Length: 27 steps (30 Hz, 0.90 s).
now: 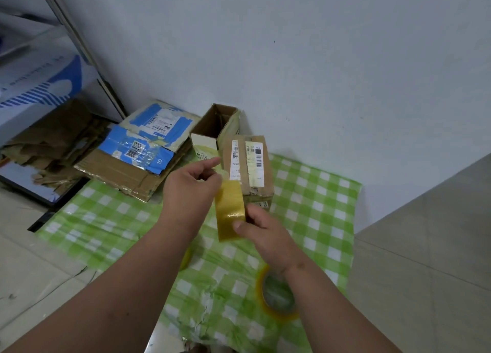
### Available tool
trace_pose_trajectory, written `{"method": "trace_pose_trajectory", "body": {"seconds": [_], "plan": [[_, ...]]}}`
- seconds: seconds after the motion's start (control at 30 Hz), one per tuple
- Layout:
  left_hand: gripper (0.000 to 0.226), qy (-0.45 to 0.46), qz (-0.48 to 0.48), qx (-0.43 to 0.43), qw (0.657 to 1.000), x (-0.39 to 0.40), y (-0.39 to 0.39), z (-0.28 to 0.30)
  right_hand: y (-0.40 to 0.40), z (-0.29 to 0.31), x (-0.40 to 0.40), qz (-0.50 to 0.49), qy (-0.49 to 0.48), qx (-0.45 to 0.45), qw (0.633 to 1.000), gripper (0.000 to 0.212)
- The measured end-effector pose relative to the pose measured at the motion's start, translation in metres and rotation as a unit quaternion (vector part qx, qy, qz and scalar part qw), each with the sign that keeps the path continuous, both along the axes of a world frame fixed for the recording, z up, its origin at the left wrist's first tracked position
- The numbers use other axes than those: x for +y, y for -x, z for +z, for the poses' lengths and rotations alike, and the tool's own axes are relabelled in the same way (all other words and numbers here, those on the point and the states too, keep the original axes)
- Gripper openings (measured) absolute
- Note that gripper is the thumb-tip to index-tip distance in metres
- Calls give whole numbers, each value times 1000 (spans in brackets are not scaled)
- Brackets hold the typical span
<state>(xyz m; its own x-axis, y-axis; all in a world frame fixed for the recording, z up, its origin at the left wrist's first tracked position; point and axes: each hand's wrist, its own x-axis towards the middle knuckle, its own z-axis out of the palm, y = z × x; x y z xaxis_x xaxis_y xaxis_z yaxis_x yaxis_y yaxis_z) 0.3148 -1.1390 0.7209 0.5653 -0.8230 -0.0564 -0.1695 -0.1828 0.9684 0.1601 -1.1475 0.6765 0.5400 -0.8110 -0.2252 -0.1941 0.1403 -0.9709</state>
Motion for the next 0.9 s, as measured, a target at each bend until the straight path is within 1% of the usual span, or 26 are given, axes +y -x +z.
{"method": "trace_pose_trajectory", "body": {"seconds": [0.03,0.1,0.17,0.23,0.33,0.4,0.43,0.47,0.5,0.53,0.6,0.67,0.7,0.73,0.8,0.9], "plan": [[35,11,-7,-15,1000,2,1,1,2,3,-2,-8,-4,-15,1000,39],[42,32,-19,-68,997,4,4,2,3,8,-3,-11,13,-24,1000,45],[48,49,-23,-127,990,6,7,3,5,10,-3,-11,32,-29,999,42],[49,67,-20,-189,979,7,10,5,7,13,-5,-20,37,-26,999,35],[47,112,-12,-293,949,9,14,6,10,14,-9,-26,44,0,999,22],[40,148,-19,-353,924,8,16,8,13,9,-9,-37,51,31,998,26],[39,156,-27,-358,920,7,17,9,16,6,-8,-51,51,38,997,28],[40,148,-27,-333,931,5,18,10,18,5,-8,-64,51,39,996,28],[42,123,-14,-280,952,2,17,12,21,5,-8,-73,52,36,995,27],[44,87,4,-213,973,0,15,13,23,8,-9,-80,53,33,995,27],[45,21,37,-85,995,-4,11,9,27,15,-15,-82,66,41,994,33],[46,-24,53,26,998,-6,7,3,29,23,-21,-79,99,72,989,36],[44,-41,58,66,995,-7,6,1,30,26,-24,-75,119,98,985,32],[42,-57,61,92,992,-7,5,-1,32,28,-26,-71,140,127,979,29],[32,-86,63,117,987,-7,5,-7,36,30,-30,-67,176,173,967,28],[15,-103,83,158,978,-5,6,-14,38,33,-32,-54,219,227,948,29]]}}
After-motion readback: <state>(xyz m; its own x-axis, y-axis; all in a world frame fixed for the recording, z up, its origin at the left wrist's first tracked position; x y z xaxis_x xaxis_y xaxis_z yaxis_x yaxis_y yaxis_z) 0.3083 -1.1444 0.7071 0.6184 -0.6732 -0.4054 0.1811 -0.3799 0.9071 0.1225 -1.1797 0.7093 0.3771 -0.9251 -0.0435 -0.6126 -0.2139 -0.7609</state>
